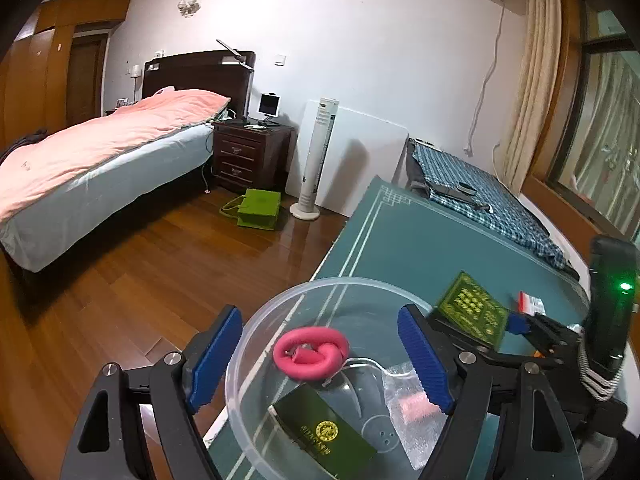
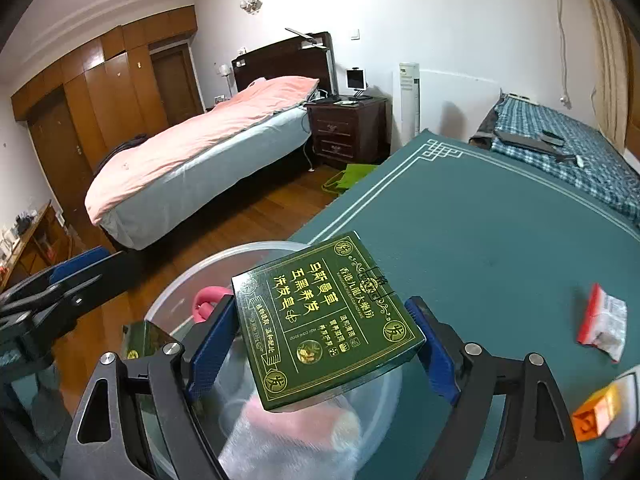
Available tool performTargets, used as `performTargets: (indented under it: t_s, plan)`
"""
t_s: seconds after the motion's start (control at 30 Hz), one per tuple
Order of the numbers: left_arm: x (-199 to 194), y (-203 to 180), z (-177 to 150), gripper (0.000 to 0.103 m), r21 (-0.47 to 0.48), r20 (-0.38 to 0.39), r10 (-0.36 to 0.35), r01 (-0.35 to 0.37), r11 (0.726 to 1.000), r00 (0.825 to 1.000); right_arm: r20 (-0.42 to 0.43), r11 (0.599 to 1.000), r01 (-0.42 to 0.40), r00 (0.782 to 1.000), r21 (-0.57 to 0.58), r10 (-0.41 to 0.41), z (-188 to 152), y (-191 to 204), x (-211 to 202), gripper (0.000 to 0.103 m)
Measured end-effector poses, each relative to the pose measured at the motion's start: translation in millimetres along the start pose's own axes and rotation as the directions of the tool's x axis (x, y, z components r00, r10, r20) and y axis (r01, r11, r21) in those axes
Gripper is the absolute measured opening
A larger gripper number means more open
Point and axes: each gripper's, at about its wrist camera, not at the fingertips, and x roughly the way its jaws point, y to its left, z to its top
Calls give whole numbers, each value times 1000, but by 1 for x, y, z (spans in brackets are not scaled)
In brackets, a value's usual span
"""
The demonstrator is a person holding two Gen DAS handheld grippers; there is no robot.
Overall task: Organize objects
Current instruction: 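Open the left gripper to drop the ring while the right gripper releases the box, then move both grippers back over the table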
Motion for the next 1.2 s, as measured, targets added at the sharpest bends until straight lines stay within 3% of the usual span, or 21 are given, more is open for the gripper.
performTargets:
  t_s: [0.13, 0.2, 1.2]
  plan:
    - [-3, 1, -1, 84, -5, 5, 7, -7, 1000, 1000, -6, 1000, -10, 1000, 24, 10, 2, -3, 6, 86]
    - [-3, 1, -1, 84, -4, 4, 11, -11, 1000, 1000, 0, 999, -15, 1000, 36, 15, 1, -6, 5, 91]
    - [-8, -9, -14, 89, 11, -23, 41, -41, 999, 999, 17, 983, 29, 999, 183, -32, -35, -56, -46, 91]
